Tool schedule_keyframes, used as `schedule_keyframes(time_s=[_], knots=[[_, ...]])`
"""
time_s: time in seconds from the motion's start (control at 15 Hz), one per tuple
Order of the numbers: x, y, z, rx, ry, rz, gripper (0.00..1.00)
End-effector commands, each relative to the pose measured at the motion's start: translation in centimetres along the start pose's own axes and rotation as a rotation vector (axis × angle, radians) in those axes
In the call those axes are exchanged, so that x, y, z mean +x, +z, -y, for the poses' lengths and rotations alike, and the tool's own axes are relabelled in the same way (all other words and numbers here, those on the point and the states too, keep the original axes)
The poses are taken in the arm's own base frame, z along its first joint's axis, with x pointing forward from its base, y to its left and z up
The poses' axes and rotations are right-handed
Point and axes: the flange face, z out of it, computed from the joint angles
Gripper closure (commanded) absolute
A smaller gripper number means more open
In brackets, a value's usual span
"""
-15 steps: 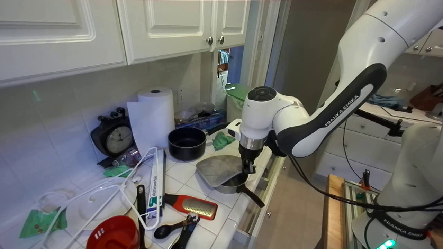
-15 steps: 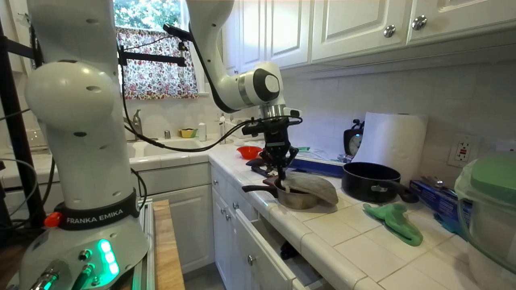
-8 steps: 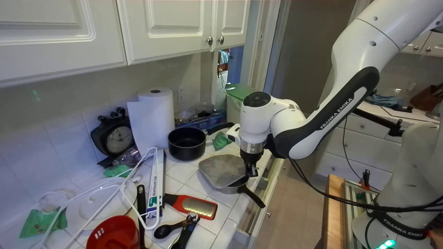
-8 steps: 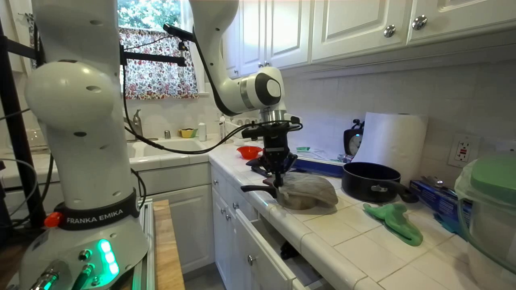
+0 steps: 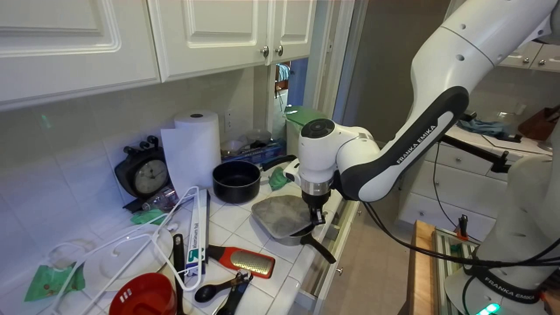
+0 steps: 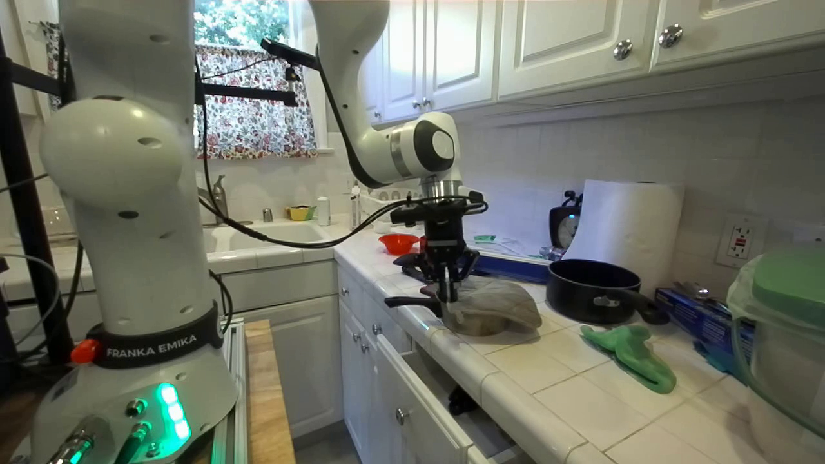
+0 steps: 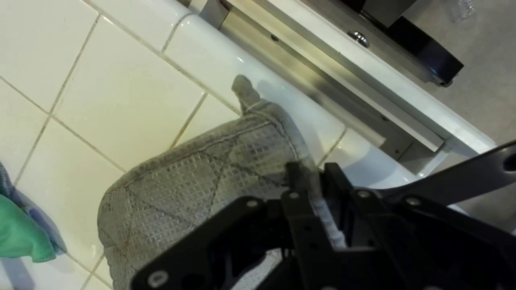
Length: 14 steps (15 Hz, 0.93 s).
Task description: Put the towel on top of the pot
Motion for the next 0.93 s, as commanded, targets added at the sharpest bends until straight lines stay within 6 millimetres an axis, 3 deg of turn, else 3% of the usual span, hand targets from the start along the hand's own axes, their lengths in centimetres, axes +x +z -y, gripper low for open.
schedule_keyframes(time_s=[0.0, 0.33, 0.47, 0.87], knots=[[0.4, -0.3, -0.2, 0.0, -0.006, 0.009, 0.48], [0.0, -2.4, 0.0, 0.073, 0.015, -0.089, 0.12], [0.0, -3.7, -0.6, 0.129, 0.085, -0.147, 0.01], [-0.2, -6.9, -2.4, 0.136, 0.246, -0.273, 0.0]])
